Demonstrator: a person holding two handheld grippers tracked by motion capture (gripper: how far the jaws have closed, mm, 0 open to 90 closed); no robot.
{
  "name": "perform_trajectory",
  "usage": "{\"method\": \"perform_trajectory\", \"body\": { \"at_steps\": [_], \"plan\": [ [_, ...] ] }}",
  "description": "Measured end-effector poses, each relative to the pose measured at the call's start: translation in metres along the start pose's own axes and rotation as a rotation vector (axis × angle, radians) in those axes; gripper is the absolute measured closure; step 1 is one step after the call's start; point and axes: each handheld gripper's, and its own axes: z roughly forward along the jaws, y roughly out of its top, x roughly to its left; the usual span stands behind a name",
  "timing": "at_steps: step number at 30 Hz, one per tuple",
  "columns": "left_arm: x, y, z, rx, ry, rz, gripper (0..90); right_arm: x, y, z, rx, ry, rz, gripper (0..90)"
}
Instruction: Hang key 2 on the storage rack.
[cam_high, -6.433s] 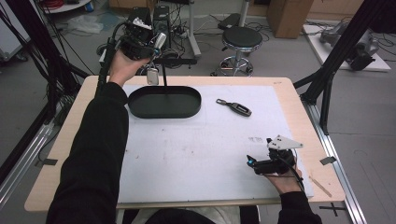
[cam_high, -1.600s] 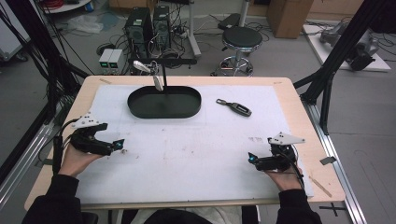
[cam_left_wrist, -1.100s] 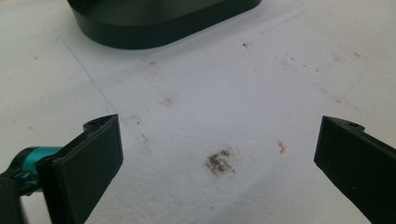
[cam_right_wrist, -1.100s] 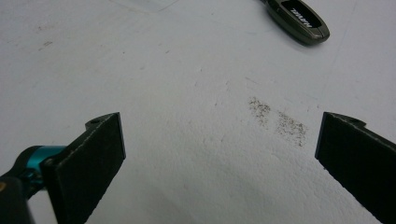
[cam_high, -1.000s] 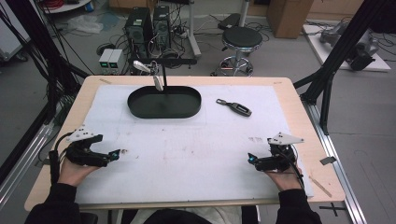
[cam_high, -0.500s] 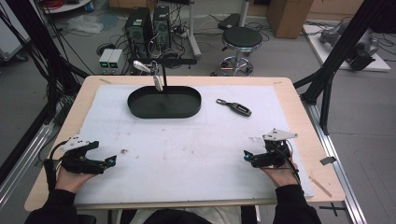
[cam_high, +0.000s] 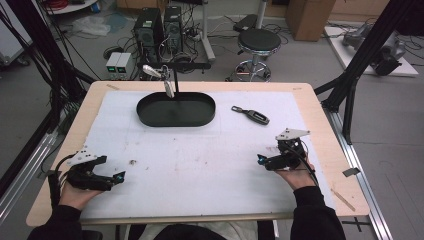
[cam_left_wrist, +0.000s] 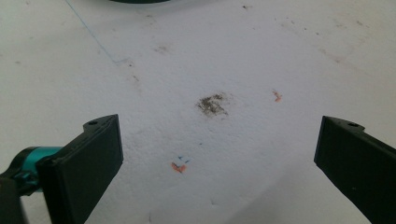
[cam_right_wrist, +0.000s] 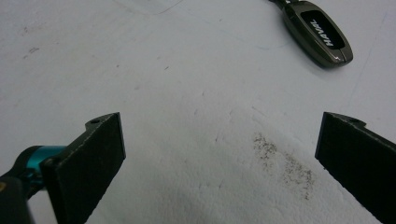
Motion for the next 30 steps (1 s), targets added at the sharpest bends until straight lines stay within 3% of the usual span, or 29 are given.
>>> {"method": "perform_trajectory", "body": {
  "at_steps": [8, 13, 25, 30],
  "plan": [
    [-0.001, 0.0, -0.001, 0.003, -0.017, 0.004, 1.7, -0.009, 0.017, 0.004, 0.014, 0.018, 0.004, 0.7],
    [0.0, 0.001, -0.001, -0.004, -0.016, -0.01, 1.7, -0.015, 0.029, 0.005, 0.021, 0.03, 0.033, 0.8],
    [0.001, 0.001, 0.0, 0.004, -0.018, -0.013, 1.7, -0.023, 0.06, 0.015, 0.046, 0.033, -0.009, 0.8],
    [0.002, 0.001, 0.0, 0.003, -0.021, -0.011, 1.7, -0.03, 0.068, 0.022, 0.062, 0.046, 0.01, 0.8]
  ]
}}
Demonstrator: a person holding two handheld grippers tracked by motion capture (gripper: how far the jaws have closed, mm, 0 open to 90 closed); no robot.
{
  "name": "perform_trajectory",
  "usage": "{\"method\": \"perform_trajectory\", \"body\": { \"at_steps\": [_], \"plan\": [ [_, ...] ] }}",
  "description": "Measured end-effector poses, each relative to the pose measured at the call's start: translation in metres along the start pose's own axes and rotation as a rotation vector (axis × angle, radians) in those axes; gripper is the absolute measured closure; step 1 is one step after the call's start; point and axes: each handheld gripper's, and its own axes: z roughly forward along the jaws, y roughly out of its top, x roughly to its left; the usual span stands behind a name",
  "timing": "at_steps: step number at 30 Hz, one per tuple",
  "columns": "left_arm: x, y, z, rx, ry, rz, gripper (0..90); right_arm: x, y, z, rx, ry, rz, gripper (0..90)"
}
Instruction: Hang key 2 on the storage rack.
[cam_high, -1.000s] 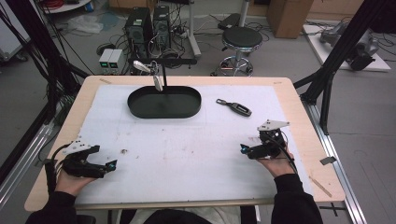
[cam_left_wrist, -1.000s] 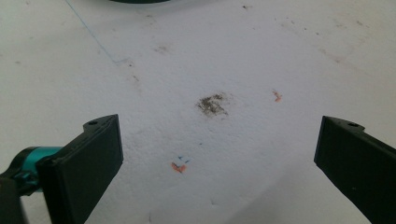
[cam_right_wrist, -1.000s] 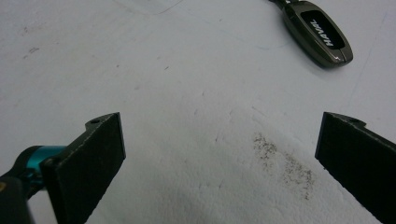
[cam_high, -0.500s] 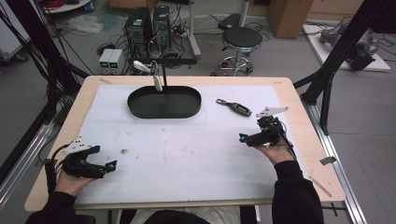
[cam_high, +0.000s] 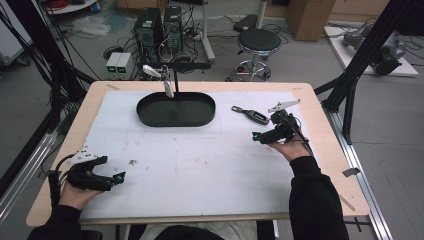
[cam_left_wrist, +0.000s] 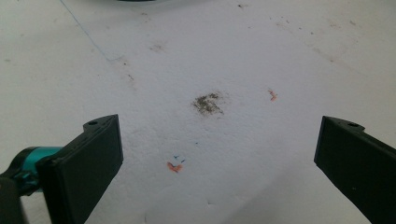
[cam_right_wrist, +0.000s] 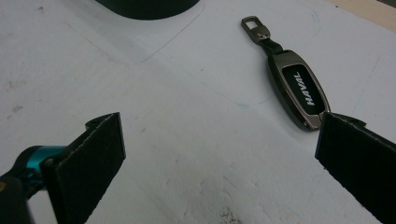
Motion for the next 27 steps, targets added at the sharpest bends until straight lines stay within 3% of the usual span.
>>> {"method": "perform_trajectory", "body": {
  "at_steps": [8, 11, 21, 27],
  "plan": [
    [0.001, 0.001, 0.001, 0.004, -0.003, 0.0, 1.7, -0.004, 0.012, 0.009, 0.021, 0.007, -0.006, 0.8],
    [0.0, 0.001, 0.001, 0.003, -0.003, 0.001, 1.7, -0.009, 0.017, 0.015, 0.06, -0.002, -0.014, 0.8],
    [0.0, 0.002, 0.0, 0.002, -0.008, -0.003, 1.7, -0.023, 0.032, 0.033, 0.093, -0.014, -0.01, 0.8],
    [0.0, 0.002, 0.001, 0.01, -0.009, 0.003, 1.7, -0.026, 0.037, 0.049, 0.125, -0.018, -0.056, 0.8]
  ]
}}
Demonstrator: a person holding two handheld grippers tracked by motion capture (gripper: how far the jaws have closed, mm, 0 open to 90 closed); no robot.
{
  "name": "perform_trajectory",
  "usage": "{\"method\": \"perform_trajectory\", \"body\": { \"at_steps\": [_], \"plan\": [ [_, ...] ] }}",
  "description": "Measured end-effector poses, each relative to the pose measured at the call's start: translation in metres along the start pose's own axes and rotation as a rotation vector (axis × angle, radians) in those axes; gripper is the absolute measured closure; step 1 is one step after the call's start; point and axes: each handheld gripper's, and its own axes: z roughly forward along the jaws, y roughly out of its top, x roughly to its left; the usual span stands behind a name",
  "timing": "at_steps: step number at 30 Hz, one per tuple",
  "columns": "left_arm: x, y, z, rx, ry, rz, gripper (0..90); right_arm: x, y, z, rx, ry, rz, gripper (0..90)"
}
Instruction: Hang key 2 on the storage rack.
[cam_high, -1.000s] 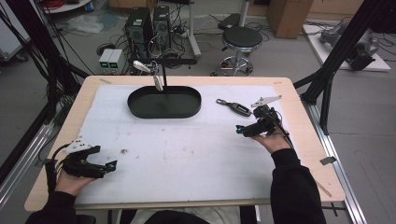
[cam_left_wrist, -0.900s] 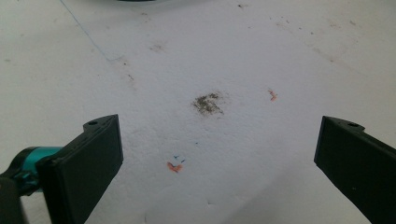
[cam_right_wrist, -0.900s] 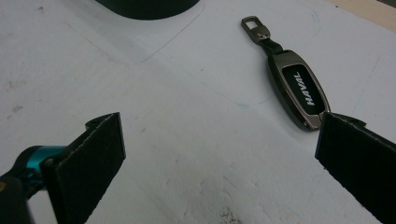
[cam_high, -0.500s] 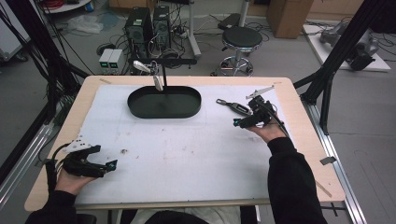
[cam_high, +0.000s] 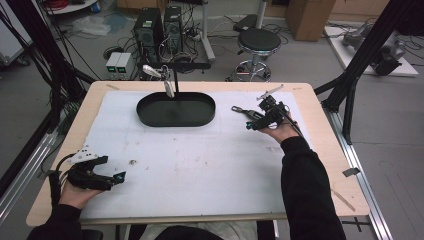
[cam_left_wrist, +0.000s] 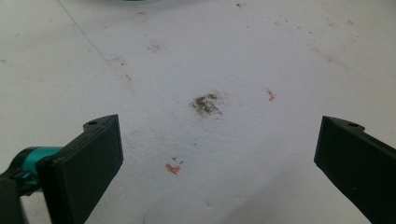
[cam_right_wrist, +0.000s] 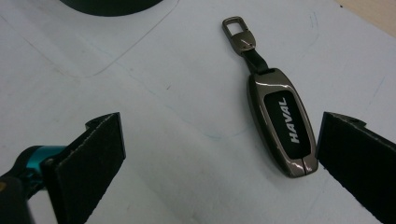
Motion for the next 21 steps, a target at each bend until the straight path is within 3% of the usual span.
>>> {"method": "perform_trajectory", "body": {
  "at_steps": [2, 8, 11, 14, 17, 19, 21],
  "plan": [
    [0.0, 0.0, 0.0, 0.002, -0.001, 0.002, 1.7, 0.0, 0.004, 0.007, 0.014, -0.013, -0.023, 0.8],
    [0.001, 0.0, 0.001, 0.005, -0.005, 0.0, 1.7, -0.007, 0.009, 0.021, 0.007, -0.019, -0.025, 0.8],
    [0.001, 0.0, 0.001, 0.009, -0.005, 0.003, 1.7, -0.008, 0.011, 0.024, -0.026, -0.021, -0.039, 0.8],
    [0.0, 0.0, 0.001, 0.01, -0.001, -0.002, 1.7, -0.011, 0.017, 0.029, -0.021, -0.016, -0.047, 0.8],
    [0.0, 0.0, 0.001, 0.01, -0.001, -0.002, 1.7, -0.016, 0.02, 0.034, -0.082, 0.004, -0.038, 0.8],
    [0.0, 0.0, 0.001, 0.006, -0.002, -0.003, 1.7, -0.019, 0.018, 0.042, -0.06, 0.023, -0.034, 0.8],
    [0.001, 0.0, 0.002, 0.011, -0.003, -0.004, 1.7, -0.021, 0.015, 0.049, -0.019, 0.002, -0.058, 0.8]
  ]
}}
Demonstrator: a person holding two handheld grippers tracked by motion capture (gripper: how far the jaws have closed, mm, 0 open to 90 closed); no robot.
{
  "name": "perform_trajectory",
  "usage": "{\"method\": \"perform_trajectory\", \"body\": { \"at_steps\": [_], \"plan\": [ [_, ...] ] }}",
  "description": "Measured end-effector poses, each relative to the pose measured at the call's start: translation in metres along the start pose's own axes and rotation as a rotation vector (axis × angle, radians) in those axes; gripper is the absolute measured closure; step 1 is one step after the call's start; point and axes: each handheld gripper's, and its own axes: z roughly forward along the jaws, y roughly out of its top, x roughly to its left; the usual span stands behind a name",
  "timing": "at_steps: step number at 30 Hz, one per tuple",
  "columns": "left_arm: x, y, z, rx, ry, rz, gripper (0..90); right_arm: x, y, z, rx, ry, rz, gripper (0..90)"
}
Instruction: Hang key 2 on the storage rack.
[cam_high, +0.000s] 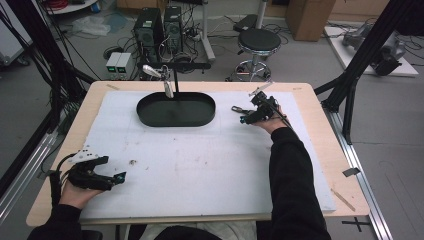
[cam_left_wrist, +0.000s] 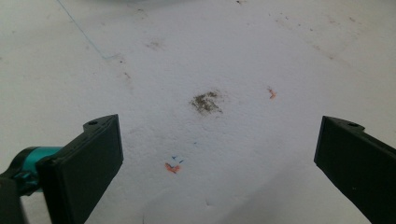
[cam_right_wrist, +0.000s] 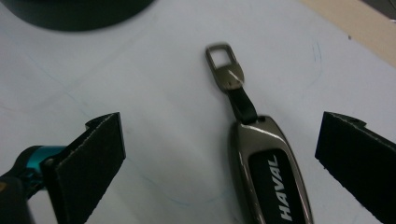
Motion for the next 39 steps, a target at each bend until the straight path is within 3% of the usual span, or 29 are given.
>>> {"method": "perform_trajectory", "body": {
  "at_steps": [4, 9, 12, 13, 14, 18, 19, 20, 22, 27, 33, 36, 39],
  "plan": [
    [0.0, 0.0, 0.001, 0.003, 0.001, -0.004, 1.7, -0.009, -0.006, 0.014, 0.041, 0.009, 0.04, 0.8],
    [0.0, 0.0, 0.002, 0.011, 0.007, -0.002, 1.7, -0.02, -0.011, 0.022, 0.022, 0.011, 0.072, 0.9],
    [0.001, 0.0, 0.003, 0.016, 0.012, -0.004, 1.7, -0.024, -0.011, 0.022, 0.001, 0.027, 0.071, 3.8],
    [0.001, 0.0, 0.004, 0.017, 0.014, -0.007, 1.7, -0.025, -0.007, 0.024, 0.037, 0.023, 0.058, 3.9],
    [0.001, 0.0, 0.004, 0.019, 0.014, -0.006, 1.7, -0.025, -0.002, 0.025, 0.066, 0.01, 0.016, 4.3],
    [0.001, 0.0, 0.003, 0.019, 0.016, -0.006, 1.7, -0.021, 0.015, 0.031, 0.08, 0.048, -0.01, 8.0],
    [0.001, 0.0, 0.003, 0.02, 0.016, -0.006, 1.7, -0.021, 0.017, 0.033, 0.095, 0.053, -0.017, 10.9],
    [0.0, 0.0, 0.003, 0.02, 0.015, -0.007, 1.7, -0.021, 0.019, 0.036, 0.119, 0.058, -0.026, 19.2],
    [0.0, 0.0, 0.002, 0.017, 0.014, -0.005, 1.7, -0.021, 0.02, 0.039, 0.144, 0.062, -0.042, 23.1],
    [-0.001, -0.001, 0.002, 0.018, 0.007, 0.003, 1.7, -0.022, 0.021, 0.04, 0.14, 0.092, -0.031, 38.3],
    [-0.001, -0.001, 0.001, 0.012, 0.003, 0.001, 1.7, -0.021, 0.024, 0.038, 0.153, 0.065, -0.01, 72.2],
    [-0.002, -0.001, 0.001, 0.014, -0.001, 0.003, 1.7, -0.019, 0.026, 0.037, 0.156, 0.052, 0.007, 80.1],
    [-0.002, -0.001, 0.0, 0.012, 0.0, 0.002, 1.7, -0.015, 0.028, 0.036, 0.172, 0.024, -0.01, 85.7]
  ]
}}
